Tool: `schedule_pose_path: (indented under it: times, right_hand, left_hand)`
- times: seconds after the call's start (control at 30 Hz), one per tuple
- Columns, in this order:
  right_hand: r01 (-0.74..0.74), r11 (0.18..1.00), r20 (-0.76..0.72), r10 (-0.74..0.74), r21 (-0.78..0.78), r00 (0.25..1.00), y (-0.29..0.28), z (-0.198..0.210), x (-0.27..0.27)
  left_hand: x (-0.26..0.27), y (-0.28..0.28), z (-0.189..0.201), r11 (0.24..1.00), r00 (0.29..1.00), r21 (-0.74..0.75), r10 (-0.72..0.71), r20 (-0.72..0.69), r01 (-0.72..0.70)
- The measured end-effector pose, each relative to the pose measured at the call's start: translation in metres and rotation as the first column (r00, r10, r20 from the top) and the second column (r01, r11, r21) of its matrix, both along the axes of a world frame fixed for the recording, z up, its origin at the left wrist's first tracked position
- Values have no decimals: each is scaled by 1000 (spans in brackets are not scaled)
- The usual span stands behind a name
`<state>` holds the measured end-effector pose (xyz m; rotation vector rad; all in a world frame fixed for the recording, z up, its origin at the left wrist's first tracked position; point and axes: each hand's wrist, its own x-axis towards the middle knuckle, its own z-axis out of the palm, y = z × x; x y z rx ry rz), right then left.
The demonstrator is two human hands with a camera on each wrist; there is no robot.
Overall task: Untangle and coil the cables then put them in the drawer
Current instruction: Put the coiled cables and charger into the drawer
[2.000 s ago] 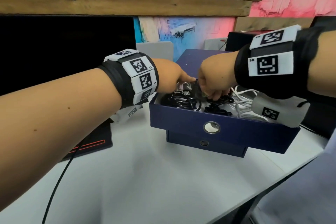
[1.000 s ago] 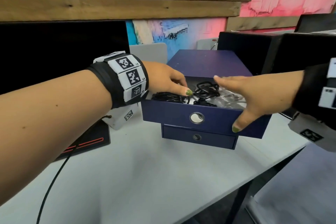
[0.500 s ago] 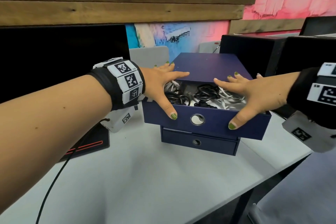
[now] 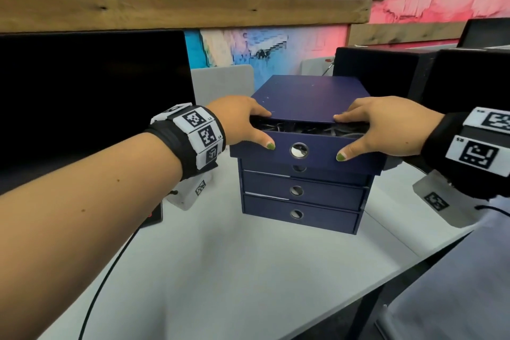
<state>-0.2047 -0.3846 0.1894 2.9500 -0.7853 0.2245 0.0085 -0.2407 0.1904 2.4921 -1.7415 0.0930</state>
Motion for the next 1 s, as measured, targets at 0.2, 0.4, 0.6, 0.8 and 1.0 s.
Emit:
schedule_pose_path:
  times: [0.2, 0.4, 0.6, 0.8, 1.0]
  right_hand:
    - [-7, 997, 181, 20, -75, 983, -6, -15, 12]
    - [32, 987, 174, -4, -157, 985, -6, -17, 24]
    - [43, 985, 206, -8, -168, 979, -2, -24, 25]
    - [111, 972, 89, -94, -207, 992, 15, -4, 31]
    - [207, 973, -189, -224, -104, 956, 57, 37, 47]
  left_hand:
    - [2, -8, -8, 987, 1000, -157, 25, 17, -22]
    - [-3, -21, -10, 977, 987, -207, 77, 140, -47]
    - [-5, -20, -13, 969, 982, -236, 116, 149, -78]
    - [-7, -6, -22, 970, 993, -241, 59, 99, -34]
    - [-10, 31, 8, 938, 990, -326, 139, 31, -121]
